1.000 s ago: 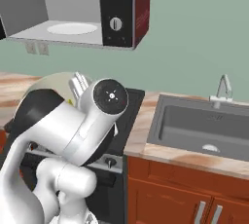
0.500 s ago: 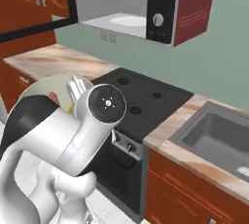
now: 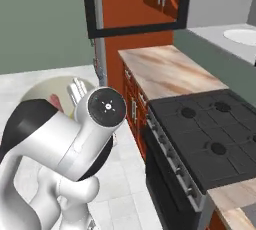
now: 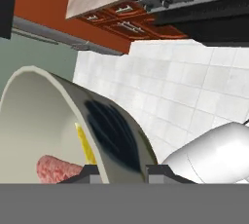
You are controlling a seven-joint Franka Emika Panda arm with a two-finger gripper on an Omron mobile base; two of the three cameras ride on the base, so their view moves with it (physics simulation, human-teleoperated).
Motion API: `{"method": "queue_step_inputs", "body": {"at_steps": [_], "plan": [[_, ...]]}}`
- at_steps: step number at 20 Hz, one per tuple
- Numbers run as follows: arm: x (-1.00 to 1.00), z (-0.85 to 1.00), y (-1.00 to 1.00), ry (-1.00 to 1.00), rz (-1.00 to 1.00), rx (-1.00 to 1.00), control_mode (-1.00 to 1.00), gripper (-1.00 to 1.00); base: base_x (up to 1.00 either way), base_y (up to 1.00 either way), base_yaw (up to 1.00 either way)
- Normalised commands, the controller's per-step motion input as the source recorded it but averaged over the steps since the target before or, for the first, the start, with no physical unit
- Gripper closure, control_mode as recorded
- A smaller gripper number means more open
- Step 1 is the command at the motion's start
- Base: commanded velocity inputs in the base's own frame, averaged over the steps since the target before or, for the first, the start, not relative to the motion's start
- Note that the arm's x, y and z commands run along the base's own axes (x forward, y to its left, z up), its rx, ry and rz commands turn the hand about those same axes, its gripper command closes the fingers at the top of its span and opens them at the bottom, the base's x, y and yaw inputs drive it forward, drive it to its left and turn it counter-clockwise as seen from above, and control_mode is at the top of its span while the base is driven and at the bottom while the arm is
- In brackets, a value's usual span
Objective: The microwave is finished heating the steak and lemon wedge. Take the bowl containing the food and place it on the dining counter.
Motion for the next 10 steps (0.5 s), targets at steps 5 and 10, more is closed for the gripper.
{"method": "queue_step_inputs", "body": {"at_steps": [5, 10], "plan": [[0.00, 0.00, 0.00, 0.00, 0.00, 0.00, 1.00, 1.00, 0.00, 0.16, 0.76], [0.00, 0.00, 0.00, 0.00, 0.00, 0.00, 1.00, 1.00, 0.03, 0.36, 0.72]]}}
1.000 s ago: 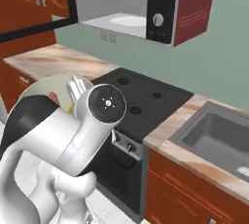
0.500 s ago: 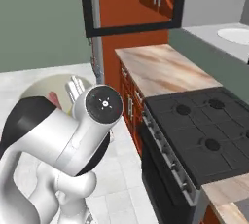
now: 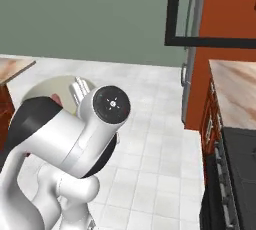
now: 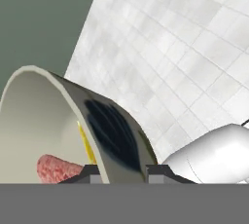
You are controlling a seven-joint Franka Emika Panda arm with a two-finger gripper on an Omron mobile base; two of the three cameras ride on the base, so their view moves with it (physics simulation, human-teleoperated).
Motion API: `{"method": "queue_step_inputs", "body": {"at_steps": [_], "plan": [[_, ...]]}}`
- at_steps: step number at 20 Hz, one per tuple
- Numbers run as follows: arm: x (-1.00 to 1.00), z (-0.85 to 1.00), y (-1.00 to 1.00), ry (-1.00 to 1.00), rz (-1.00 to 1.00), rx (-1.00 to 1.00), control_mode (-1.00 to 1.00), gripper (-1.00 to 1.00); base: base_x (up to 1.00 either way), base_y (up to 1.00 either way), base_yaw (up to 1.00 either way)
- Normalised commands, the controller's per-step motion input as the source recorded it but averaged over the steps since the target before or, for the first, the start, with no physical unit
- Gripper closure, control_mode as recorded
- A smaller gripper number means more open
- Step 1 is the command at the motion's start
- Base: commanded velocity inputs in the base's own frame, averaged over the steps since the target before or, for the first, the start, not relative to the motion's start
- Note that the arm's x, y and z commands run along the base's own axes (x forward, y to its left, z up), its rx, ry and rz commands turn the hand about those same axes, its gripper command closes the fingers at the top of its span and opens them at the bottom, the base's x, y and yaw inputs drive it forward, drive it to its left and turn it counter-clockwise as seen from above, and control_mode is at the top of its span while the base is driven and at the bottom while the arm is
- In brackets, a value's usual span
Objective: The microwave is finished heating the steak and lemon wedge. Take the bowl containing the food and place it on the dining counter.
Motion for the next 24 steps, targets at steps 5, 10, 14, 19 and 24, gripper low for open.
{"method": "queue_step_inputs", "body": {"at_steps": [5, 10, 14, 19, 24], "plan": [[0.00, 0.00, 0.00, 0.00, 0.00, 0.00, 1.00, 1.00, 0.45, 0.60, 0.63], [0.00, 0.00, 0.00, 0.00, 0.00, 0.00, 1.00, 1.00, 0.80, 0.79, 0.57], [0.00, 0.00, 0.00, 0.00, 0.00, 0.00, 1.00, 1.00, 0.92, 0.40, 0.63], [0.00, 0.00, 0.00, 0.00, 0.00, 0.00, 1.00, 1.00, 0.79, -0.06, 0.74], [0.00, 0.00, 0.00, 0.00, 0.00, 0.00, 1.00, 1.00, 0.18, -0.33, 0.88]]}}
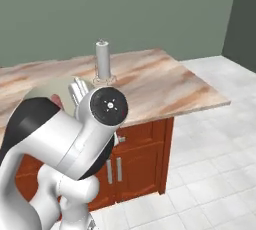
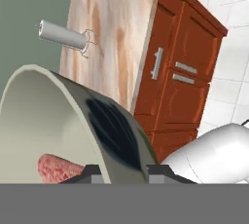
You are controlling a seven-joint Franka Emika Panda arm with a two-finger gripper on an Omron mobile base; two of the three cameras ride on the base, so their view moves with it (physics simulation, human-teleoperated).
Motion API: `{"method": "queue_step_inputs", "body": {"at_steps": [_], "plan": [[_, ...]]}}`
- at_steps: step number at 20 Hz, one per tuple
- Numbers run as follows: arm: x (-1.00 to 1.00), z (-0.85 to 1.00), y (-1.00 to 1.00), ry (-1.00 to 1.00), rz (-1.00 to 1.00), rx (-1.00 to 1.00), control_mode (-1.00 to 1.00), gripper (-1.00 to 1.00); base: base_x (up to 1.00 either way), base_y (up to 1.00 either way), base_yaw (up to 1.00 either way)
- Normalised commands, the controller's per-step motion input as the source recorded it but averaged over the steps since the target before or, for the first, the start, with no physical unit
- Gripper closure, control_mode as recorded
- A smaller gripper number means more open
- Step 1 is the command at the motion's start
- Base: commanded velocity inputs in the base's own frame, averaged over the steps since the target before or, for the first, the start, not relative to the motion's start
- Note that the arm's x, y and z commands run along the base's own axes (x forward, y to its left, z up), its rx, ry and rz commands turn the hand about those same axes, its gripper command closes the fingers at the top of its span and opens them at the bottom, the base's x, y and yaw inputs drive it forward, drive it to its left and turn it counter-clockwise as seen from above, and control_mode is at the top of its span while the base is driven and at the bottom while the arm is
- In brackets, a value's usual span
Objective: The microwave is finished heating the steak and lemon wedge. Take the bowl containing the food and place it on the dining counter.
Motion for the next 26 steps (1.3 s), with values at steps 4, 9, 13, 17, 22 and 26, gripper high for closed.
{"method": "queue_step_inputs", "body": {"at_steps": [4, 9, 13, 17, 22, 26], "plan": [[0.00, 0.00, 0.00, 0.00, 0.00, 0.00, 1.00, 1.00, 0.39, -0.42, 0.82], [0.00, 0.00, 0.00, 0.00, 0.00, 0.00, 1.00, 1.00, 0.84, -0.09, 0.67], [0.00, 0.00, 0.00, 0.00, 0.00, 0.00, 1.00, 1.00, 0.82, 0.01, 0.54], [0.00, 0.00, 0.00, 0.00, 0.00, 0.00, 1.00, 1.00, 0.66, 0.13, 0.28], [0.41, -0.16, 0.11, 0.00, -0.03, -0.02, -1.00, 1.00, 0.06, 0.01, 0.00], [0.83, -0.50, 0.21, 0.09, -0.12, 0.00, -1.00, 1.00, 0.00, 0.00, 0.00]]}}
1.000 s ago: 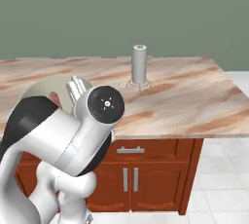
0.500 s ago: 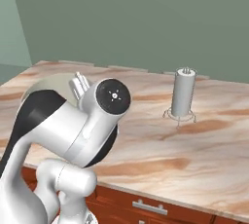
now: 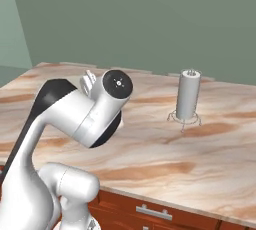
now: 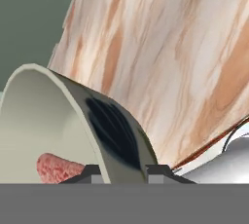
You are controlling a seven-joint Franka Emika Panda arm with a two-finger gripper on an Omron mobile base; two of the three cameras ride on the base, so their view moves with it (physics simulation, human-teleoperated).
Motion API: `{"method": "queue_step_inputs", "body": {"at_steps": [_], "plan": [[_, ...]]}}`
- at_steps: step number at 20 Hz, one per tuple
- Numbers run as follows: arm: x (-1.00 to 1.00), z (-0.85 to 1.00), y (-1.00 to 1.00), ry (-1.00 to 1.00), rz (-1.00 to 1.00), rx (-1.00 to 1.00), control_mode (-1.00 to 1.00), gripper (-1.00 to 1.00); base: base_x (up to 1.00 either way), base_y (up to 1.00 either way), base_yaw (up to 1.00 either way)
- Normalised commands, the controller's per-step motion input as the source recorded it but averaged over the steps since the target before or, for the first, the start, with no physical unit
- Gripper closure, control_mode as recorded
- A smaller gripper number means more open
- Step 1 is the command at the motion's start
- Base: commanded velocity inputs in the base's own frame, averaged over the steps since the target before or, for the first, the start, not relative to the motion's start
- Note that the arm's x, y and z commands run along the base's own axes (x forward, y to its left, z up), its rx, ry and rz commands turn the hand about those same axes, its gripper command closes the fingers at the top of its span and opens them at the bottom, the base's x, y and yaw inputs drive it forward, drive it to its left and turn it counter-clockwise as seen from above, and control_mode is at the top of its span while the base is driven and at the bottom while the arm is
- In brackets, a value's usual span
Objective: The microwave is finished heating the steak and lemon wedge. Take the bowl containing the food and place it on the dining counter.
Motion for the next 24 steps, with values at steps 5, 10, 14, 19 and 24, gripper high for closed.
{"method": "queue_step_inputs", "body": {"at_steps": [5, 10, 14, 19, 24], "plan": [[1.00, -0.63, 0.27, 0.14, -0.14, -0.01, -1.00, 1.00, 0.00, 0.00, 0.00], [1.00, -0.46, 0.05, 0.17, -0.10, 0.00, -1.00, 1.00, 0.00, 0.00, 0.00], [1.00, -0.30, 0.00, 0.19, -0.04, 0.00, -1.00, 1.00, 0.00, 0.00, 0.00], [1.00, -0.34, 0.00, 0.16, 0.00, 0.00, -1.00, 1.00, 0.00, 0.00, 0.00], [1.00, -0.43, 0.00, 0.09, 0.00, -0.03, -1.00, 1.00, 0.00, 0.00, 0.00]]}}
